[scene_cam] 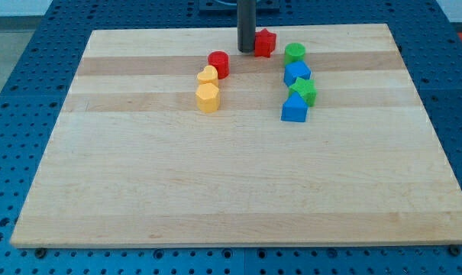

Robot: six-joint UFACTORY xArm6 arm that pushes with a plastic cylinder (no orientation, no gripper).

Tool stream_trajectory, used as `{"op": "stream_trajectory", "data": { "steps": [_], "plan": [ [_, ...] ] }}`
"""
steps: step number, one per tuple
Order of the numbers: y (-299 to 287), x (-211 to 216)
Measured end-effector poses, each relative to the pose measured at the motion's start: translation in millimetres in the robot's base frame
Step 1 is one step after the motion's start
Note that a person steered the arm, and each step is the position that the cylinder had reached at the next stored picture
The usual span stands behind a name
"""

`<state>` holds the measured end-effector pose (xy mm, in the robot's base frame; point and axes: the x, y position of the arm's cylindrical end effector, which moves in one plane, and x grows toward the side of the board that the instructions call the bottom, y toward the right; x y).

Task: Push red star to top of the green circle

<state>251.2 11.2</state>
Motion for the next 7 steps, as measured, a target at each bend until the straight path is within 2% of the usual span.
{"op": "stream_trajectory", "data": {
  "steps": [3,5,7],
  "plan": [
    [-7.8,-7.7],
    [54.7,-3.9],
    [46.1,-5.4]
  ]
}}
